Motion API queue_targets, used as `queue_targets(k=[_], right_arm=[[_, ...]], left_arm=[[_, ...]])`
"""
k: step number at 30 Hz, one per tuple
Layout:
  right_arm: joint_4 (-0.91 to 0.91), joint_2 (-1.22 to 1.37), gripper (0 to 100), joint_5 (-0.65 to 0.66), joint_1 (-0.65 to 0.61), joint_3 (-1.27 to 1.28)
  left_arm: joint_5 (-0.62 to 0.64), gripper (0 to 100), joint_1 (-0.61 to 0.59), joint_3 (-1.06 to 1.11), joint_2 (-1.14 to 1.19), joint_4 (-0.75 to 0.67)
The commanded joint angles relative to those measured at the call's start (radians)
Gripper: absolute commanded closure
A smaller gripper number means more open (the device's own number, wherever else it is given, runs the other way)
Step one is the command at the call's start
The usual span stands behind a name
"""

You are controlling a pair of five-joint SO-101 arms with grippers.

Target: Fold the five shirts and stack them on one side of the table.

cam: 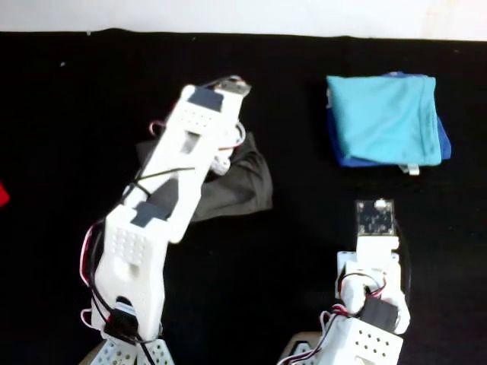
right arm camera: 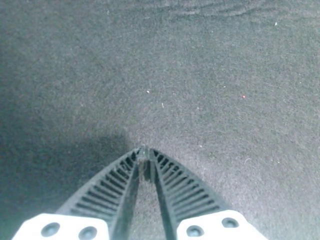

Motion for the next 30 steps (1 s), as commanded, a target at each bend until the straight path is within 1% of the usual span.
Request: queue_targets(k=[1,4,7,11,15,19,21,23,26,30], right_arm=[[0.002,-0.015,99.1,0.006,0.010,0.145],[0.002,-0.015,99.1,0.006,0.008,0.145],[0.002,-0.015,99.1,0.006,0.008,0.145],[0.002,-0.015,99.1,0.006,0.008,0.145],[0.002,-0.015,99.1,0.006,0.008,0.145],[0.002,-0.015,99.1,0.006,0.008,0.145],[0.002,-0.015,99.1,0.006,0.008,0.145],[0.002,-0.015,99.1,0.006,0.008,0.145],[0.002,-0.015,99.1,0.006,0.008,0.145],[0.002,-0.015,99.1,0.006,0.008,0.145]], left_arm=[[0.049,99,0.002,-0.050,0.027,-0.127],[0.157,99,-0.015,-0.151,0.054,-0.218],[0.247,99,-0.013,-0.254,0.079,-0.272],[0.322,99,-0.016,-0.374,0.117,-0.307],[0.387,99,-0.047,-0.484,0.137,-0.296],[0.453,99,-0.096,-0.619,0.139,-0.178],[0.456,99,-0.108,-0.676,0.143,-0.104],[0.456,99,-0.111,-0.687,0.143,-0.025],[0.454,99,-0.090,-0.674,0.162,0.061],[0.454,99,-0.024,-0.653,0.251,0.074]])
